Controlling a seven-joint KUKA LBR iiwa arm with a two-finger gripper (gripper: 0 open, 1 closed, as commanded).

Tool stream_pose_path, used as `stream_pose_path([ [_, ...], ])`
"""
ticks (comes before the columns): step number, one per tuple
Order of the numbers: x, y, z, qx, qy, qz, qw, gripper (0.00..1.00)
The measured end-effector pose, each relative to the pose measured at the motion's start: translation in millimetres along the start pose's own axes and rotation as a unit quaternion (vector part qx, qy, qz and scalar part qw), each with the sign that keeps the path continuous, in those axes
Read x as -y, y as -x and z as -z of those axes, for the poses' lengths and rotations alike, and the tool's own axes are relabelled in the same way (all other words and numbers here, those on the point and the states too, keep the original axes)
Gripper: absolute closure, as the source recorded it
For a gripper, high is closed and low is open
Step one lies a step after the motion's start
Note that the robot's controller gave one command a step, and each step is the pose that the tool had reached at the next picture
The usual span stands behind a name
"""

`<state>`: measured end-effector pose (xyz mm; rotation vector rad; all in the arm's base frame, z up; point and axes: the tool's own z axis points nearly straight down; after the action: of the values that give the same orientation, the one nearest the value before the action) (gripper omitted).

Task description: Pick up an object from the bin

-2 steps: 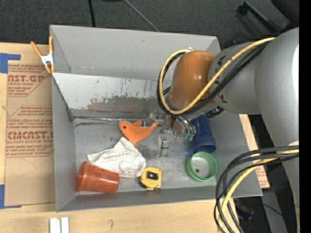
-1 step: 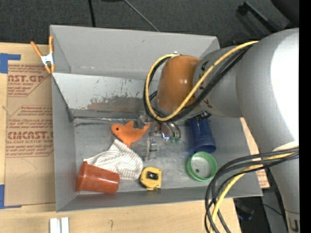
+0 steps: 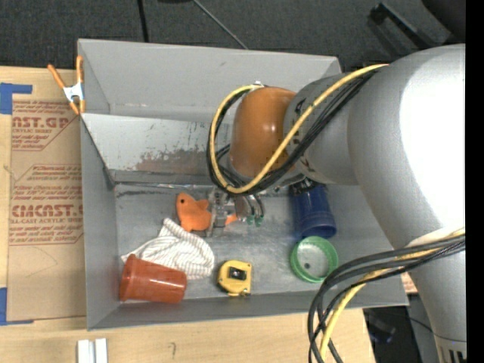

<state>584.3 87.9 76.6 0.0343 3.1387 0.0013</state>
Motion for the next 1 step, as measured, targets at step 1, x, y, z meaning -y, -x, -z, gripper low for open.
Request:
stream_pose_path([
  [1,0.1,0.0,0.0,0.0000,0.000,0.000,1.0000,1.00],
])
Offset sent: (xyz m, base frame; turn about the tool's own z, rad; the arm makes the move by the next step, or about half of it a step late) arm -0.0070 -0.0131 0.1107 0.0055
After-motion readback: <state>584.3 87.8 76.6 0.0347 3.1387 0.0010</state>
